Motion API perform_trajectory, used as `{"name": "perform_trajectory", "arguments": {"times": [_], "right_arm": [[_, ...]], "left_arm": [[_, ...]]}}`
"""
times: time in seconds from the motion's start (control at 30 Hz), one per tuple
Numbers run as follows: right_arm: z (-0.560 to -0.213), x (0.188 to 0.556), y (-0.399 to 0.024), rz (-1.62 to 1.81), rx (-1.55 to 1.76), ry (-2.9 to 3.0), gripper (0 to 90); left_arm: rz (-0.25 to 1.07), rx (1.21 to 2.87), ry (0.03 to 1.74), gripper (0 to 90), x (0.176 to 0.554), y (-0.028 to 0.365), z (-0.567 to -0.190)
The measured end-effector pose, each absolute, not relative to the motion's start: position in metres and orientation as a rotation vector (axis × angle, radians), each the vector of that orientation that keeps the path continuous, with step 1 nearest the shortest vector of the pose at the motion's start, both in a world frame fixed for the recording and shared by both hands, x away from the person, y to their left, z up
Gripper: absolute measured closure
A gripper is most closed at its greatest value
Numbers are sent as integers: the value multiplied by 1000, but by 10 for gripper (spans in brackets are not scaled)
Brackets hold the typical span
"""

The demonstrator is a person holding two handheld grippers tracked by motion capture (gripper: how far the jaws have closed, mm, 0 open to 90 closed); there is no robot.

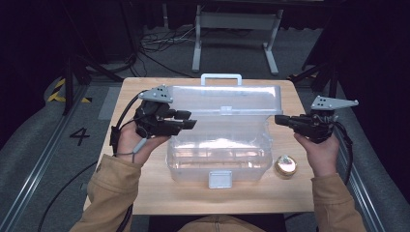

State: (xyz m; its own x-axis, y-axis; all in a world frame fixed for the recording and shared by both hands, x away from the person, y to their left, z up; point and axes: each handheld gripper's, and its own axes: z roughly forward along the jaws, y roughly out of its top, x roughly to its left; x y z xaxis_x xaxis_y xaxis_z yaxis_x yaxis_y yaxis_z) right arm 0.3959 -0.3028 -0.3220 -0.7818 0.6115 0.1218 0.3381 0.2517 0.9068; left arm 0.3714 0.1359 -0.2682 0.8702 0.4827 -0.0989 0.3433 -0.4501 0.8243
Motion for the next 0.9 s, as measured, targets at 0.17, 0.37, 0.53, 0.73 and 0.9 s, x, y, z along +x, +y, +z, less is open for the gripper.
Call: {"name": "perform_trajectory", "arguments": {"times": [0.17, 0.37, 0.53, 0.73, 0.9], "right_arm": [[-321, 397, -303, 1545, 884, 2262, 900], [-321, 398, -303, 1547, 891, 2252, 900], [-320, 398, -302, 1544, 894, 2246, 900], [-320, 398, -302, 1548, 896, 2239, 900], [-321, 398, -302, 1548, 898, 2236, 900]], "left_arm": [[175, 2071, 594, 661, 373, 138, -278], [175, 2074, 594, 688, 375, 140, -287], [148, 2045, 630, 700, 379, 143, -299], [195, 2040, 648, 703, 381, 145, -309], [234, 1991, 711, 748, 382, 150, -313]]}}
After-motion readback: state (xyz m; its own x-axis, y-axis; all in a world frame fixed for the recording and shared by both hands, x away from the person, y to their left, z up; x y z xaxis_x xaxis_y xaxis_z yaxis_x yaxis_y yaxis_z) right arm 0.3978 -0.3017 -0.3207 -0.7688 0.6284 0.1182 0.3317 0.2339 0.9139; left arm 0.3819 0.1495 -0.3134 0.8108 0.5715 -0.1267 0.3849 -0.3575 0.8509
